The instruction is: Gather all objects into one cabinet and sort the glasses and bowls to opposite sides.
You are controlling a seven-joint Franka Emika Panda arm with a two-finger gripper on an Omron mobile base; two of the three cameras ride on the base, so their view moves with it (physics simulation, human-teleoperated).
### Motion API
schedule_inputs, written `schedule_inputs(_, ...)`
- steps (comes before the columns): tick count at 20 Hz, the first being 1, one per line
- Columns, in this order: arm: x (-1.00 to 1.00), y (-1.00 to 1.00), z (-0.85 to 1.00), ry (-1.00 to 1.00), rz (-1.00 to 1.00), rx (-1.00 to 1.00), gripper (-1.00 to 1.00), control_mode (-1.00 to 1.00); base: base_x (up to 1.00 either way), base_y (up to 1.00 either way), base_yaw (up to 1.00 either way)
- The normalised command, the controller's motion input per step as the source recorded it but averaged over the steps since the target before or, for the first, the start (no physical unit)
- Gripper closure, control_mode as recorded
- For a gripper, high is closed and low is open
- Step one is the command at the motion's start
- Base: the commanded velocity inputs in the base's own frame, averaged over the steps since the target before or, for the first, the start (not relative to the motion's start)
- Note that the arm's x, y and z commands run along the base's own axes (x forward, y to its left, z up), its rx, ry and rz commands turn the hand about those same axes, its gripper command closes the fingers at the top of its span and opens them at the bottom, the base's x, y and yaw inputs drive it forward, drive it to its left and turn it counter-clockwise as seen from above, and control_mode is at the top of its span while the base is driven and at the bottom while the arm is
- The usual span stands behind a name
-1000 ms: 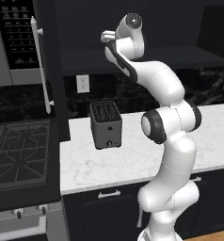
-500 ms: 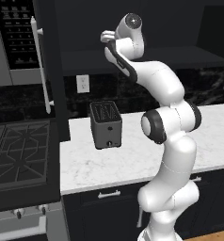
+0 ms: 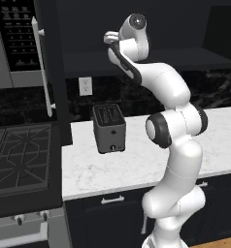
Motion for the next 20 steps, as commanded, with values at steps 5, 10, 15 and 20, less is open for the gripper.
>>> schedule_inputs(5, -0.12, -0.01, 0.0, 0.0, 0.0, 0.02, 1.0, -1.0, 0.0, 0.0, 0.0)
schedule_inputs(10, -0.28, -0.14, 0.0, 0.0, 0.0, 0.02, 1.0, -1.0, 0.0, 0.0, 0.0)
schedule_inputs(15, -0.42, -0.22, 0.0, 0.0, 0.0, 0.0, 1.0, -1.0, 0.0, 0.0, 0.0)
schedule_inputs(20, -0.3, -0.02, 0.0, -0.07, 0.0, 0.0, 1.0, -1.0, 0.0, 0.0, 0.0)
